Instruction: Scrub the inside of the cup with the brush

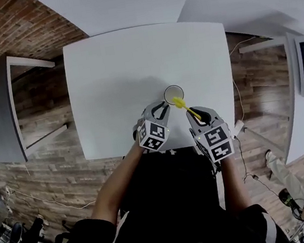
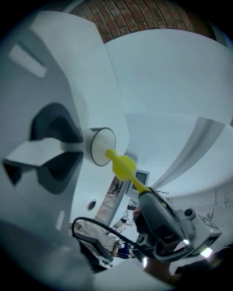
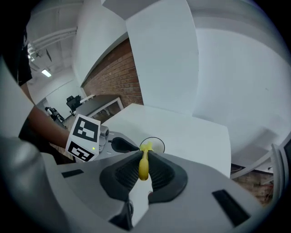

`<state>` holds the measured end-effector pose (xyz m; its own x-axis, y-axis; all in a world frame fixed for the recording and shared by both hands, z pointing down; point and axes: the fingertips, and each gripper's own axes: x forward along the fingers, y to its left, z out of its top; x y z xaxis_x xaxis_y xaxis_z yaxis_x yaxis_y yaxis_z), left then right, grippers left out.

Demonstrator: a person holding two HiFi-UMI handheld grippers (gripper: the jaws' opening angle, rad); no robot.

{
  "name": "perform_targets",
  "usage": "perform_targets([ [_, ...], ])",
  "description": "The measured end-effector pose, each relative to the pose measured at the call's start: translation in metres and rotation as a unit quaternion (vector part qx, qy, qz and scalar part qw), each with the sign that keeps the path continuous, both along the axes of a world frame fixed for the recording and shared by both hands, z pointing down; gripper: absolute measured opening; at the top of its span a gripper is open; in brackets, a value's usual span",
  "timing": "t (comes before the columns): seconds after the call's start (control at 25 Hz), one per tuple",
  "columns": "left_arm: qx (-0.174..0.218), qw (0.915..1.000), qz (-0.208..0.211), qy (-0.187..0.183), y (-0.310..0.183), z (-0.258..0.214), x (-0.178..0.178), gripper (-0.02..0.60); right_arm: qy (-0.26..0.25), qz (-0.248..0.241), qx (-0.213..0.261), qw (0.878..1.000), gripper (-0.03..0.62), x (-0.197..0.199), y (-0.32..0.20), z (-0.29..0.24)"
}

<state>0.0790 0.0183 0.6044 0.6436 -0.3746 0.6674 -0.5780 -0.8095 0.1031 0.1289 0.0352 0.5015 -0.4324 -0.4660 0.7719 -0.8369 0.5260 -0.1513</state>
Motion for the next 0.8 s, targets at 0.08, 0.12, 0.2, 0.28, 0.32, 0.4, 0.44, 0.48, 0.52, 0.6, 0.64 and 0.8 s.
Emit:
perform_targets([
  [0.08, -0.001, 1.0000, 0.001, 0.002, 0.000, -0.001, 0.000, 0.063, 0.012, -0.017, -0.008, 1.000, 0.029, -0.002, -0.002, 0.007],
  [0.12, -0.001, 1.0000, 0.002, 0.002, 0.001, -0.001, 0.000, 0.063, 0.016, -0.027, -0.015, 0.999, 0.029, -0.003, -0.003, 0.011],
  [0.2, -0.001, 1.0000, 0.003, 0.001, 0.002, 0.000, 0.000, 0.063, 0.021, -0.050, -0.029, 0.998, 0.029, -0.006, -0.002, 0.018],
  [0.28, -0.001, 1.0000, 0.004, 0.000, 0.003, 0.000, 0.001, 0.061, 0.024, -0.069, -0.039, 0.997, 0.029, -0.009, -0.002, 0.024],
  [0.32, -0.001, 1.0000, 0.005, 0.001, 0.003, 0.000, 0.001, 0.061, 0.025, -0.077, -0.042, 0.996, 0.029, -0.011, -0.003, 0.026],
  [0.4, -0.001, 1.0000, 0.008, 0.002, 0.003, 0.000, 0.001, 0.060, 0.028, -0.090, -0.047, 0.994, 0.029, -0.015, -0.005, 0.030],
  [0.44, -0.001, 1.0000, 0.009, 0.002, 0.002, 0.000, 0.001, 0.060, 0.029, -0.096, -0.049, 0.994, 0.029, -0.017, -0.007, 0.032],
  [0.48, 0.000, 0.9999, 0.010, 0.002, 0.002, 0.000, 0.001, 0.060, 0.031, -0.102, -0.051, 0.993, 0.029, -0.019, -0.008, 0.033],
  [0.52, 0.000, 0.9999, 0.011, 0.002, 0.002, 0.000, 0.001, 0.060, 0.031, -0.106, -0.053, 0.992, 0.029, -0.021, -0.010, 0.035],
  [0.6, 0.000, 0.9999, 0.012, 0.001, 0.003, 0.000, 0.000, 0.060, 0.032, -0.112, -0.058, 0.992, 0.029, -0.024, -0.012, 0.038],
  [0.64, 0.000, 0.9999, 0.013, 0.001, 0.004, 0.000, 0.000, 0.060, 0.032, -0.113, -0.061, 0.991, 0.029, -0.026, -0.013, 0.041],
  [0.8, 0.000, 0.9999, 0.017, 0.000, 0.005, 0.001, 0.001, 0.060, 0.039, -0.117, -0.079, 0.989, 0.029, -0.028, -0.018, 0.059],
])
